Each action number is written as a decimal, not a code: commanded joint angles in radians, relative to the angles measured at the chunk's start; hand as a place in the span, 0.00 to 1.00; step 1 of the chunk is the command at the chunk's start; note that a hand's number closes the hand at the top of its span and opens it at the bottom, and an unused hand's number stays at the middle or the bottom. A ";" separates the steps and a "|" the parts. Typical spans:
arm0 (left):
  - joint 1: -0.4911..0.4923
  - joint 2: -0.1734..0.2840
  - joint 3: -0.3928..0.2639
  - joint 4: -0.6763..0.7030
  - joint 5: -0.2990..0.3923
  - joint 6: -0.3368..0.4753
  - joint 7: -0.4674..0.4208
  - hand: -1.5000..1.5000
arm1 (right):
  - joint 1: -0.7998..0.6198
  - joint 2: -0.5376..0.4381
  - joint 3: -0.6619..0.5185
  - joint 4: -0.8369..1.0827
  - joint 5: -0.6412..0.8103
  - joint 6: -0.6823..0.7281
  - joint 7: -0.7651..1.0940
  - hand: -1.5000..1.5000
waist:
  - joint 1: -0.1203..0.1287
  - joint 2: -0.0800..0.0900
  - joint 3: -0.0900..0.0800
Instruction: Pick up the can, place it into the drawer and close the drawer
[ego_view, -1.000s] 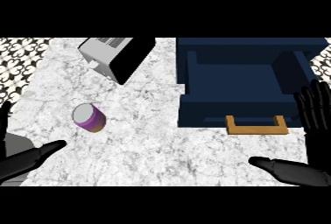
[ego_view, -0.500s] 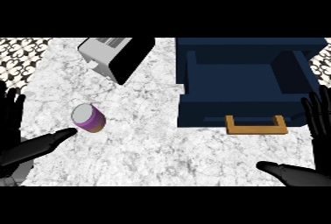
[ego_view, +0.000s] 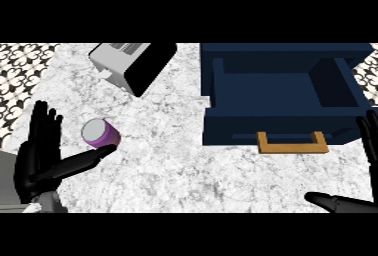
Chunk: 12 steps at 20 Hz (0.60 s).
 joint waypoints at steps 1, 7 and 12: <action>-0.055 0.006 0.033 0.090 0.017 0.019 -0.043 0.00 | 0.041 -0.017 -0.053 -0.026 -0.053 0.045 -0.005 0.00 | 0.000 0.000 0.000; 0.052 -0.015 -0.041 0.237 0.037 0.061 -0.237 0.00 | 0.046 0.008 -0.015 -0.056 -0.010 0.030 0.024 0.00 | 0.001 0.000 0.000; 0.004 -0.016 -0.005 0.360 0.061 0.094 -0.312 0.00 | 0.044 0.004 -0.057 -0.080 -0.027 0.036 0.031 0.00 | 0.001 0.000 0.000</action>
